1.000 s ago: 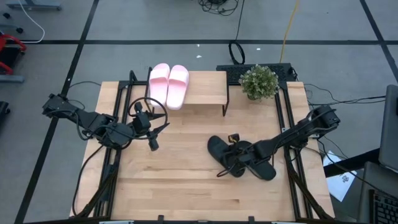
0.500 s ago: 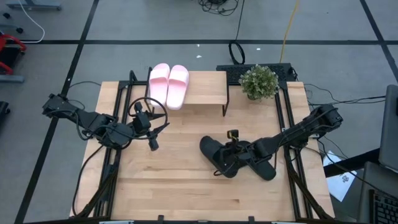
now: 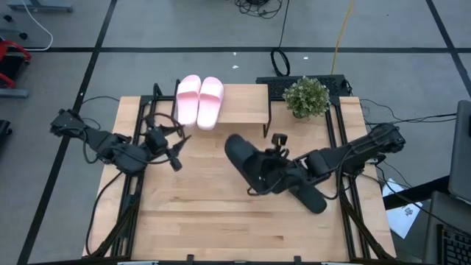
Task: Pick and place slides into the shelf
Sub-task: Put the left black slide on the shelf
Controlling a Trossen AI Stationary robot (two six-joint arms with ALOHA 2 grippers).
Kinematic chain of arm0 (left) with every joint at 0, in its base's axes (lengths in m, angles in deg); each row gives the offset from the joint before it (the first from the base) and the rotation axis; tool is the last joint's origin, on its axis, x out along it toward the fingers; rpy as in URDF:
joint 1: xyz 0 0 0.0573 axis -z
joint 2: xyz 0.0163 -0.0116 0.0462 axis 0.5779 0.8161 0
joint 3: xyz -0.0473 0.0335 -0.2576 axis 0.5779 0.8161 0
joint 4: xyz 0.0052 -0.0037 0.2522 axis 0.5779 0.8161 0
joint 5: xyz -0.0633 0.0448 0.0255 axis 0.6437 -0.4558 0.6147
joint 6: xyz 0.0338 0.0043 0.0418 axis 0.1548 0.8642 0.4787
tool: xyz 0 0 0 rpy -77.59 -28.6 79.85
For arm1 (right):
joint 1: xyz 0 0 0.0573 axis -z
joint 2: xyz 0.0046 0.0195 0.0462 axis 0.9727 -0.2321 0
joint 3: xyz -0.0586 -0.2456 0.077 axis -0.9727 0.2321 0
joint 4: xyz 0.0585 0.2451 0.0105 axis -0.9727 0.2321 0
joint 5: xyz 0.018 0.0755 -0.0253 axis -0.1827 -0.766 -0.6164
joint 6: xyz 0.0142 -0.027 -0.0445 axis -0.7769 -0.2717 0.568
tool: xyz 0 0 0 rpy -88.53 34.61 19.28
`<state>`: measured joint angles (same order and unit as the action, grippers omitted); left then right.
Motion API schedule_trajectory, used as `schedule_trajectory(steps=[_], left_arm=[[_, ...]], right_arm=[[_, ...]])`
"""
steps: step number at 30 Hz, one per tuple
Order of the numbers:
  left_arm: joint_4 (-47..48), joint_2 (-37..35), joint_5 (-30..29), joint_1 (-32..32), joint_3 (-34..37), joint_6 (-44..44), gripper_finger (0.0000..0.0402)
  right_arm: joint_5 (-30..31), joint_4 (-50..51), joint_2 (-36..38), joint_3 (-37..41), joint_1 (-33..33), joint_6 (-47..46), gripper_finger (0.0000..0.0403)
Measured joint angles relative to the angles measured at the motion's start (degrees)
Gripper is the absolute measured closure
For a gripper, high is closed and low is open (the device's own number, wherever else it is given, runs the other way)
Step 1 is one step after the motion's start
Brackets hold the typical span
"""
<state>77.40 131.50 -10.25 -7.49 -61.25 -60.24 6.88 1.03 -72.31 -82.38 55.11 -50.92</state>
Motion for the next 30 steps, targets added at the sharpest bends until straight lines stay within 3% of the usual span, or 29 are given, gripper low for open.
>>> schedule_trajectory(steps=[6, 15, 23, 30], left_arm=[[-0.1, -3.7, -6.0, 1.9, 0.0, 0.7, 0.0227], [0.0, -4.4, -6.7, 2.6, 0.0, 4.0, 0.0227], [-0.1, -4.4, -6.8, 2.2, 0.0, 7.8, 0.0227], [-0.9, -4.4, -10.3, 2.2, 0.0, 12.5, 0.0227]], right_arm=[[3.4, -6.8, 0.0, -1.1, 5.3, 2.2, 0.0402], [3.2, -17.2, 0.0, -1.1, 14.8, 10.9, 0.0403], [3.2, -20.5, -1.0, -1.1, 23.1, 10.7, 0.0403], [1.3, -23.0, -2.0, -1.4, 25.4, 12.7, 0.0403]])
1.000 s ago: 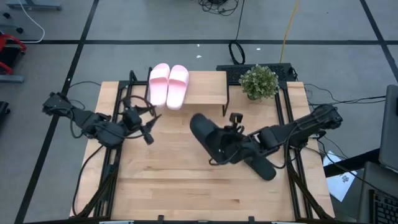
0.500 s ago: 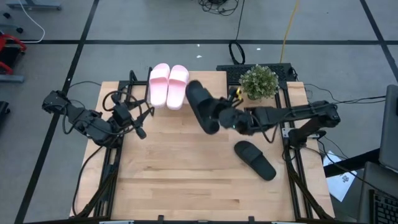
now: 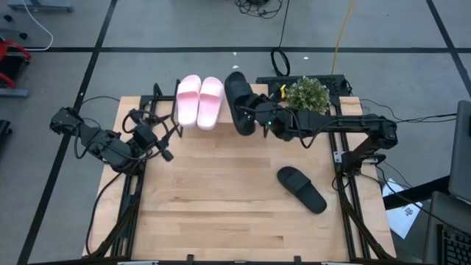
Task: Pick and place slides into the shelf
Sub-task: Put the left black slide on the shelf
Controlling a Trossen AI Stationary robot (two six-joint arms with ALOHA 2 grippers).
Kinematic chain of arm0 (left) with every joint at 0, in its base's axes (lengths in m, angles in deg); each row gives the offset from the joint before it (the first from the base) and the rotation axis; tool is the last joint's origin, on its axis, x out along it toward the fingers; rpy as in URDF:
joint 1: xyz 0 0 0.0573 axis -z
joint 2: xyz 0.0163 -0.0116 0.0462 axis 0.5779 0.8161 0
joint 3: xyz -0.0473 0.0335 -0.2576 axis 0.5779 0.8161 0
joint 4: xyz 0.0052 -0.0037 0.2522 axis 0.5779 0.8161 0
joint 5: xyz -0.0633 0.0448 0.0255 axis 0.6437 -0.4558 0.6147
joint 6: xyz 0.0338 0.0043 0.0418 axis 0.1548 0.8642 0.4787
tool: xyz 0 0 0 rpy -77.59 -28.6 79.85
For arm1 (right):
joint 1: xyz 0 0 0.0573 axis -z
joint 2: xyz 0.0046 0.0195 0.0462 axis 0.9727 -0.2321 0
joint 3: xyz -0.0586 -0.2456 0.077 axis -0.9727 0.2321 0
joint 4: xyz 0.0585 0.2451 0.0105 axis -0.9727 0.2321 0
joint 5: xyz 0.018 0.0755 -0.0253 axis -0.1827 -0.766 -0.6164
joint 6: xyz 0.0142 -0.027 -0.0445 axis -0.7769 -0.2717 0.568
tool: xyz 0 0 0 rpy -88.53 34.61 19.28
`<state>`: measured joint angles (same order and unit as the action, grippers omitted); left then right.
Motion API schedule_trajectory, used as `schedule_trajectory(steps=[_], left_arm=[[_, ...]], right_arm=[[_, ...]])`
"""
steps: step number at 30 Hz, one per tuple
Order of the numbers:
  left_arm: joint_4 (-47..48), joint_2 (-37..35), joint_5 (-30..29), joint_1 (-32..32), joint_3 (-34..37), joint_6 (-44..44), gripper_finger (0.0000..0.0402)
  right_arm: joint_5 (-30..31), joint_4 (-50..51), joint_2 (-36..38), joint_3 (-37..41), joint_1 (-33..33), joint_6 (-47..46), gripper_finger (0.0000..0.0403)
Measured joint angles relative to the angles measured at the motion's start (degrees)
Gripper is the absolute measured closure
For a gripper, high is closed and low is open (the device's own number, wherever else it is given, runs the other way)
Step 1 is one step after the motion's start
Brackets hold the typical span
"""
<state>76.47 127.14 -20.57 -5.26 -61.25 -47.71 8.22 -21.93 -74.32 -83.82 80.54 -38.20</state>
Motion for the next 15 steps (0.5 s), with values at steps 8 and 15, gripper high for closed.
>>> schedule_trajectory(steps=[8, 15], left_arm=[[-3.7, 0.0, -1.9, 0.0, 0.0, 4.1, 0.0227], [-8.9, 0.0, -2.0, 0.0, 0.0, 7.6, 0.0227]], right_arm=[[-2.5, -9.6, 0.0, -8.2, -2.2, 12.7, 0.0403], [9.7, -11.4, -2.1, -18.6, -3.7, 26.9, 0.0403]])
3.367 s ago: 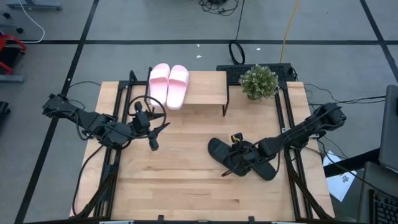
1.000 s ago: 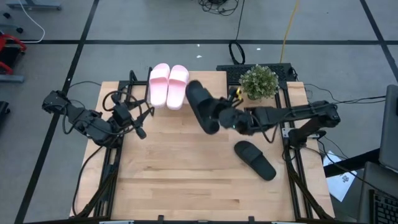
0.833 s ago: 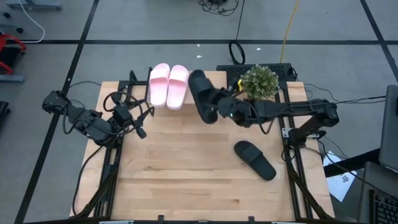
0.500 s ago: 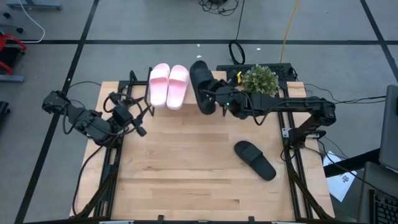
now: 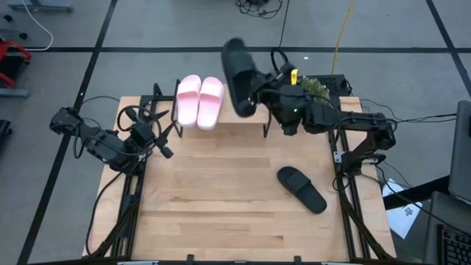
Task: Pick and place slides into the shelf
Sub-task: Put the left black slide on the shelf
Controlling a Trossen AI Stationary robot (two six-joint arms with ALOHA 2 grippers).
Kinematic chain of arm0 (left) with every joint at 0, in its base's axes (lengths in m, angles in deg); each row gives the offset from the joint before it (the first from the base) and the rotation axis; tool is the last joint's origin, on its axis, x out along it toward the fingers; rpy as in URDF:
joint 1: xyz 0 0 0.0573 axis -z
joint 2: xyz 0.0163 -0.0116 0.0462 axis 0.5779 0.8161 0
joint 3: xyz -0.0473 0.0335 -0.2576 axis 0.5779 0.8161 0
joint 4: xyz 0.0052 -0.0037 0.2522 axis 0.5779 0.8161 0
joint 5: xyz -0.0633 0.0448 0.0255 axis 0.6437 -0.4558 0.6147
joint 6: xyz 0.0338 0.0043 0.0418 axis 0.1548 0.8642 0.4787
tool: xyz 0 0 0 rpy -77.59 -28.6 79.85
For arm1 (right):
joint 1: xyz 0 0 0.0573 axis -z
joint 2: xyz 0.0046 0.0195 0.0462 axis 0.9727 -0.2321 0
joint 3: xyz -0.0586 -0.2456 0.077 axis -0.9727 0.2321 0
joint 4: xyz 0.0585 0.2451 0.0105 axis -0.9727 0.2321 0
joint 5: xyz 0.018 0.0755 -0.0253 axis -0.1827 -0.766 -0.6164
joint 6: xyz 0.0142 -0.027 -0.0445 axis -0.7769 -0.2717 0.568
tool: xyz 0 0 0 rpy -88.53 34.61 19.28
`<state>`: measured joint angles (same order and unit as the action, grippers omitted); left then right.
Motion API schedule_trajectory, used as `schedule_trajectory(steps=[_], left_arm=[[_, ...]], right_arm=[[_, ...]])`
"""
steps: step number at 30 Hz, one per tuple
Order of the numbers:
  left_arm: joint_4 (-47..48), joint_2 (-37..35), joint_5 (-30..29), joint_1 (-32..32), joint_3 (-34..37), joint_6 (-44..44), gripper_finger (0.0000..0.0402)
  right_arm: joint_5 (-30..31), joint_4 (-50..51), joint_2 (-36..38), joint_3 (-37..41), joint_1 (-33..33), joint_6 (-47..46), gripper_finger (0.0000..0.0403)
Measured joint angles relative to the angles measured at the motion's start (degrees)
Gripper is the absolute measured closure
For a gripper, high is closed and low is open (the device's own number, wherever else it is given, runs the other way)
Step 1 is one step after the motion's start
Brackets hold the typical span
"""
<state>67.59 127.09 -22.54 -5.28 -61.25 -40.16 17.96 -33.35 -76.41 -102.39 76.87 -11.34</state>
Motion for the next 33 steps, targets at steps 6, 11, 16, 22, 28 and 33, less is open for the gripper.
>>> schedule_trajectory(steps=[6, 11, 16, 22, 28, 33], left_arm=[[-1.5, 0.0, 0.0, 0.0, 0.0, -0.1, 0.0227], [-1.5, 0.0, 0.0, 0.0, 0.0, -0.7, 0.0227], [-1.5, 0.0, 0.0, 0.0, 0.0, -2.2, 0.0227], [-1.5, 0.0, 0.0, 0.1, 0.0, -3.3, 0.0227], [-1.5, 0.0, 0.0, 0.1, 0.0, -3.7, 0.0227], [-1.5, 0.0, 0.0, 0.1, 0.0, -3.7, 0.0227]], right_arm=[[8.0, 0.1, -4.9, -5.2, 0.1, 7.8, 0.0403], [13.2, 0.4, -11.1, -5.3, 0.8, 14.3, 0.0403], [18.0, 0.3, -16.0, -5.3, 3.0, 19.0, 0.0403], [17.5, 0.4, -19.6, -5.3, 4.8, 18.8, 0.0403], [15.3, 3.0, -20.1, -5.3, 5.5, 13.2, 0.0403], [8.9, 10.8, -20.2, -5.3, 5.9, 3.0, 0.0403]])
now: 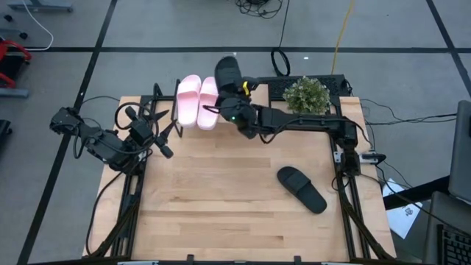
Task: Pick and place slides into the shelf
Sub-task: Put the left black slide on the shelf
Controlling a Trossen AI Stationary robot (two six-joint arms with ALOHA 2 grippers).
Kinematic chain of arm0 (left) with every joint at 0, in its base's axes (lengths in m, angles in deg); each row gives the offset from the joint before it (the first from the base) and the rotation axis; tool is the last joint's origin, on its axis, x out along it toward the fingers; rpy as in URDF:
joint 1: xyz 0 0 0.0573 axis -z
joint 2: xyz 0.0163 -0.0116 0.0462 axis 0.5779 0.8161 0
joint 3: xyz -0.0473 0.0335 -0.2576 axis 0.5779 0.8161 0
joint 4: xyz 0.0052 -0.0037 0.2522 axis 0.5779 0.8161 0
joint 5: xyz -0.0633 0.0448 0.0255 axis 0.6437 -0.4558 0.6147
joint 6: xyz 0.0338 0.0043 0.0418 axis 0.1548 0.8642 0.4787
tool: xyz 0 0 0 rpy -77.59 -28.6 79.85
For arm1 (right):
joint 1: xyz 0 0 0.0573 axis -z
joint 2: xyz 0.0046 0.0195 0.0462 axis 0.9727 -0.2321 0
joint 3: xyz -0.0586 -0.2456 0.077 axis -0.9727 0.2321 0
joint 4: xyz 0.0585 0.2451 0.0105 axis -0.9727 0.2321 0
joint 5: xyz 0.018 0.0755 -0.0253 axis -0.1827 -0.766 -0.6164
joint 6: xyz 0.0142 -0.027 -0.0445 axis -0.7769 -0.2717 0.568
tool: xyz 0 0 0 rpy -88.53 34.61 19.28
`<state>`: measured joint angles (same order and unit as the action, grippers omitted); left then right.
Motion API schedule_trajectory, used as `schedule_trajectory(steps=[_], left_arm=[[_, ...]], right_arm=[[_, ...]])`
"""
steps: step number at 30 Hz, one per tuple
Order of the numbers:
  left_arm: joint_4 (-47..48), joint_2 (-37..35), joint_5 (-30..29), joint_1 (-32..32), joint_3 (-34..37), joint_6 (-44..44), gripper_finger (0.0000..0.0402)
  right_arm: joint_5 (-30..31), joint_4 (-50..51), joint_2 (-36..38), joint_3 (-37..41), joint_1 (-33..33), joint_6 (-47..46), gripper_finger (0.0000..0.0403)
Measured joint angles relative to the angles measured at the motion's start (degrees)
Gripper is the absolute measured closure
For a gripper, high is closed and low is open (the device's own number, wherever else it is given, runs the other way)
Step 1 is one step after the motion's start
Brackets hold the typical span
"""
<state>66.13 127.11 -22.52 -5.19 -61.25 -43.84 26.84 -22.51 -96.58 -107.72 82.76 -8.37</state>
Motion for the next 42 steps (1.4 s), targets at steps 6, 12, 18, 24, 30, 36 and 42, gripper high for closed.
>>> schedule_trajectory(steps=[6, 12, 18, 24, 30, 36, 42], left_arm=[[0.0, 0.0, 0.0, 0.0, 0.0, 0.2, 0.0227], [0.0, 0.0, 0.0, 0.0, 0.0, 0.7, 0.0227], [0.1, 0.0, 0.0, 0.0, 0.0, 0.7, 0.0227], [0.1, 0.0, 0.0, 0.0, 0.0, 0.8, 0.0227], [0.1, 0.0, 0.0, 0.0, 0.0, 0.8, 0.0227], [0.1, 0.0, 0.0, 0.0, 0.0, 0.8, 0.0227], [0.1, 0.0, 0.0, 0.0, 0.0, 0.8, 0.0227]], right_arm=[[-8.1, 14.0, 0.0, 0.0, 2.7, -15.1, 0.0403], [-14.1, 15.6, 0.0, 0.0, 4.5, -19.0, 0.0403], [-20.3, 20.7, 0.0, 0.0, 6.1, -27.3, 0.0403], [-20.0, 23.9, 0.0, 0.0, 7.5, -28.9, 0.0403], [-22.8, 24.4, -0.4, 0.0, 8.2, -28.4, 0.0403], [-22.9, 25.2, -1.2, 0.0, 8.5, -27.6, 0.0403], [-23.0, 25.8, -3.4, 0.0, 8.5, -27.5, 0.0403]])
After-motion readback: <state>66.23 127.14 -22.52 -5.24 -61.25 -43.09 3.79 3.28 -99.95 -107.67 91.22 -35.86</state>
